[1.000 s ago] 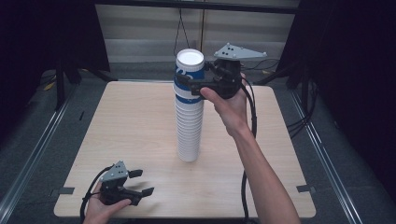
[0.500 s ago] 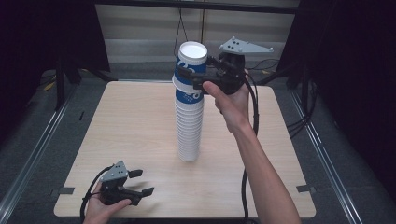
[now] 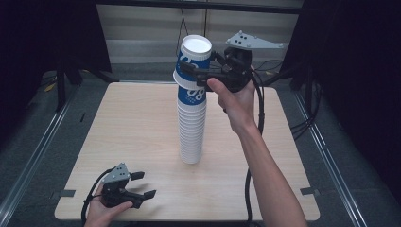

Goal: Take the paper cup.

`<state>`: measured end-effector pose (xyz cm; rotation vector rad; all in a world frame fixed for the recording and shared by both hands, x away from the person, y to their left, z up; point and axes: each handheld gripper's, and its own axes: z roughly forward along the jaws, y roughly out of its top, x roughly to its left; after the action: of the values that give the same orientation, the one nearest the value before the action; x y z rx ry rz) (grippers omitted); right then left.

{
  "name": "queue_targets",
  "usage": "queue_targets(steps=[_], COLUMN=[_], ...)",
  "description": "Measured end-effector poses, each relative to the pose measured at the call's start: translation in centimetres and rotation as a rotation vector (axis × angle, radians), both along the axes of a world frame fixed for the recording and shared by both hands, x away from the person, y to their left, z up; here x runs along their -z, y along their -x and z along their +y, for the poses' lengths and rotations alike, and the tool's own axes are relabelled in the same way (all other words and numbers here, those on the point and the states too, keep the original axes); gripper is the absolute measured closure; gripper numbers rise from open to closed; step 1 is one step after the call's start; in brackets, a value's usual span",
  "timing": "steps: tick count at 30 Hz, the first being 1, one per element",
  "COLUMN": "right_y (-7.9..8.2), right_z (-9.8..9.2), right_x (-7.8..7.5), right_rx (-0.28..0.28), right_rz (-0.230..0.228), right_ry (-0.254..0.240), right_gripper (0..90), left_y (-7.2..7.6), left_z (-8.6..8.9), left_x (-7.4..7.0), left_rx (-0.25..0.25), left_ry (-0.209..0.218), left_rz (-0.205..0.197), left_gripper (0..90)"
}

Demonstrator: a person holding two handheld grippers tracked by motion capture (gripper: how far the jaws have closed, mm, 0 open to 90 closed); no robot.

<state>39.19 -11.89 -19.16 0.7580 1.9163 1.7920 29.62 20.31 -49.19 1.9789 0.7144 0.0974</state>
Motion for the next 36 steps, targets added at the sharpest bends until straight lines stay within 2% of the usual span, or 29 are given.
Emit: queue_targets(steps=[7,12,16,21,28,33,36], right_y=[0.4,1.1,1.4,1.7,2.2,2.8,3.2], right_z=[-0.6,-1.5,-2.2,-3.6,-5.0,-6.2,-6.9], right_x=[-0.4,-0.7,-0.9,-1.0,-1.1,-0.3,0.3], right_rx=[0.005,0.008,0.026,0.049,0.080,0.105,0.121], right_rz=[-0.002,-0.020,-0.018,-0.012,-0.008,-0.004,-0.008], right_ry=[-0.007,-0.035,-0.027,-0.051,-0.031,0.001,0.003], right_gripper=[25.0,25.0,25.1,25.1,25.3,25.4,25.5], left_y=[0.0,0.0,0.0,-0.1,-0.1,-0.1,-0.1], left_z=[0.0,0.0,-0.1,-0.1,-0.1,-0.3,-0.4], left_x=[0.0,0.0,0.0,0.1,0.1,0.1,0.1], left_rx=[-0.001,0.002,0.002,0.002,-0.001,0.005,0.006], left_ry=[-0.001,-0.005,-0.007,-0.007,-0.004,-0.003,-0.003], left_rz=[-0.001,-0.001,-0.003,-0.002,-0.002,-0.004,-0.003], left_gripper=[16.1,16.1,16.1,16.1,16.1,16.1,16.1])
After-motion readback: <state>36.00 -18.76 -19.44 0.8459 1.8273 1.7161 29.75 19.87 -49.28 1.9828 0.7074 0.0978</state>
